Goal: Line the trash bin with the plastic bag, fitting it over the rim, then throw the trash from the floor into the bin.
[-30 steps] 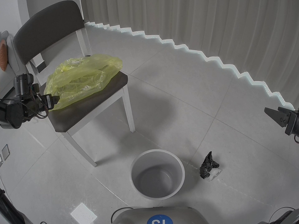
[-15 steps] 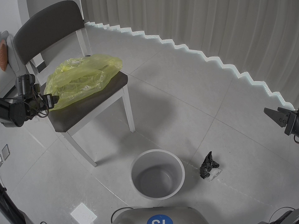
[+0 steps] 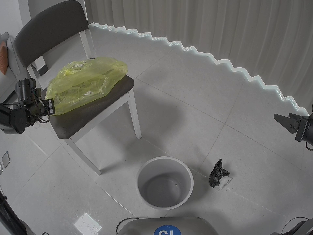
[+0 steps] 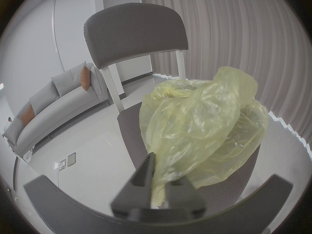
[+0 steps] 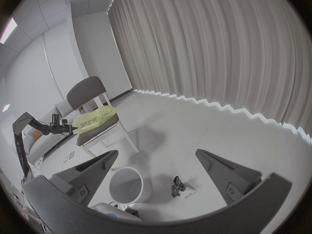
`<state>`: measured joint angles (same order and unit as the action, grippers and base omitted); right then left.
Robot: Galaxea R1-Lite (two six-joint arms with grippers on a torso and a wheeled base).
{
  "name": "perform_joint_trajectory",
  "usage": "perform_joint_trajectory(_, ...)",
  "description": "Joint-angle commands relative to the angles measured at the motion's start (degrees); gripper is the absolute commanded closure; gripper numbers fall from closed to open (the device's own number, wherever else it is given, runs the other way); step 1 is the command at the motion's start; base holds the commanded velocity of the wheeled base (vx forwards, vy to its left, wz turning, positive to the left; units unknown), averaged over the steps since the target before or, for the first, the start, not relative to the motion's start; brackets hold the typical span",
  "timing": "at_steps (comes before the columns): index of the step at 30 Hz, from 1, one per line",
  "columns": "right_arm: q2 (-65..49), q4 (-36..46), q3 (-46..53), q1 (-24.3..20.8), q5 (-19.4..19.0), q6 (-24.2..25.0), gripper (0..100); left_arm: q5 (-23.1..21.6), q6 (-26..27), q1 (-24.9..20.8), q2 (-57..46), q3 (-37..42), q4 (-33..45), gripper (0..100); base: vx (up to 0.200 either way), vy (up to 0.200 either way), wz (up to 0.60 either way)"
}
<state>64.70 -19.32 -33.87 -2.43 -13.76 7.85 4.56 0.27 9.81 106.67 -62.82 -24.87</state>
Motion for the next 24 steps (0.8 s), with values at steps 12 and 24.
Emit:
perform_joint_trajectory(12,0.2,-0.9,0.6,0.0,0.0,0.1,0,-0.1,-0.1,-0.1,-1.4,0.1,-2.0,100,0.000,0.000,0.00)
perform_joint_trajectory(24,-0.4,-0.9,0.7,-0.1,-0.2,0.1,0,-0.9,0.1,-3.9,-11.2,0.2,-1.1,100,0.000,0.000,0.00)
